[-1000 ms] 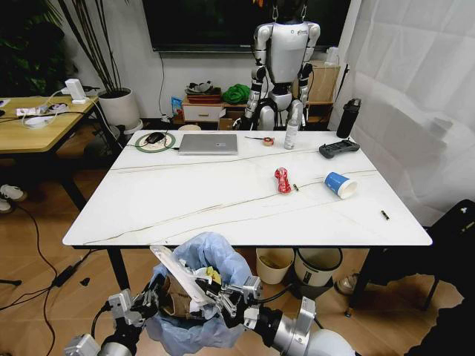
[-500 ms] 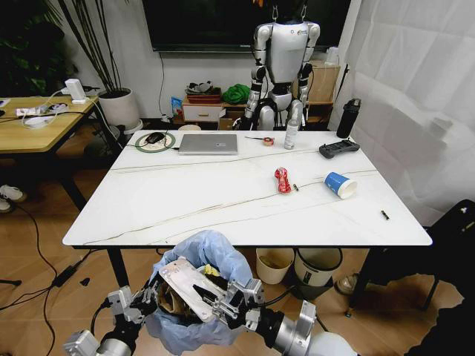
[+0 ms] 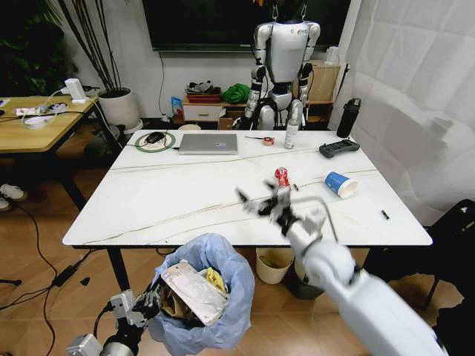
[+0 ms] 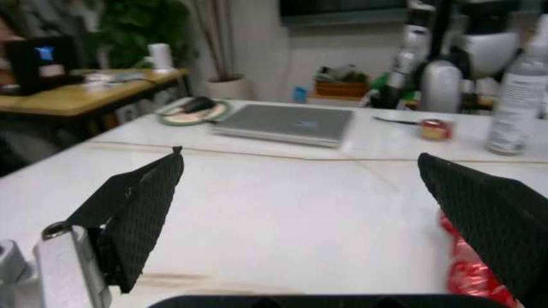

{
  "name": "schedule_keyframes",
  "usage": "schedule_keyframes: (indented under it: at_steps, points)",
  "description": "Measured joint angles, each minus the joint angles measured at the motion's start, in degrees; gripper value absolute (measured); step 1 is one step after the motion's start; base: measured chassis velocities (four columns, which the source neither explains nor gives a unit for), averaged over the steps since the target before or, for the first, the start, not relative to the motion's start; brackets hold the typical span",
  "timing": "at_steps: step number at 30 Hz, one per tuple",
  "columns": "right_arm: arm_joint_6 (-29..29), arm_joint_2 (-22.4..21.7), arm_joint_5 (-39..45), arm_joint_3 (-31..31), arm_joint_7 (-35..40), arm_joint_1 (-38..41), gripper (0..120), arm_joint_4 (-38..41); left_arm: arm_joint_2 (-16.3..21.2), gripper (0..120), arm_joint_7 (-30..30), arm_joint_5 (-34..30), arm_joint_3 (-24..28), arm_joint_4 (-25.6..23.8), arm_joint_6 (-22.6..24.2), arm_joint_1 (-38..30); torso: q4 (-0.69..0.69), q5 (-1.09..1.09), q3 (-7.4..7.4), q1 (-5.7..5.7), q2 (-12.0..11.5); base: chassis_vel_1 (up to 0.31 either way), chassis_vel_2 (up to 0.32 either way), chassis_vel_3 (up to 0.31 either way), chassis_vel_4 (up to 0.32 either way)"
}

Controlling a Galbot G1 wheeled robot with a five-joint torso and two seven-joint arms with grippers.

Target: Pick up the trash bin and place the trash from the table into it.

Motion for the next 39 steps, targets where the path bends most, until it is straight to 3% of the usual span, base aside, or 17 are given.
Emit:
schedule_keyframes:
  at_steps: [7,13,33,39]
  points:
    - [-4.44,6.52,0.76,-0.05,0.62,10.13,100,-17.46,-0.86,0,0.05,0.26,-0.57,-0.55,-0.16,0.44,0.02,-0.01,0.00,0.01,0.00,0.000,0.000,0.000,0.000]
    - [-6.48,7.75,-0.59,-0.10,0.48,12.43,100,-24.57,-1.02,0,0.15,0.36,-0.94,-0.55,-0.33,0.64,0.01,-0.01,-0.01,-0.01,0.01,0.000,0.000,0.000,0.000]
    - [-6.20,8.70,-4.23,0.61,-1.39,15.00,100,-37.31,-0.76,0,0.18,0.20,-0.95,-0.32,-0.39,0.60,0.01,0.00,-0.01,-0.01,0.03,0.000,0.000,0.000,0.000]
    - [-5.81,8.68,-4.25,0.94,-2.00,15.03,86,-38.38,-0.58,0,0.21,0.17,-0.99,-0.34,-0.42,0.70,0.01,-0.01,-0.01,-0.01,0.03,0.000,0.000,0.000,0.000]
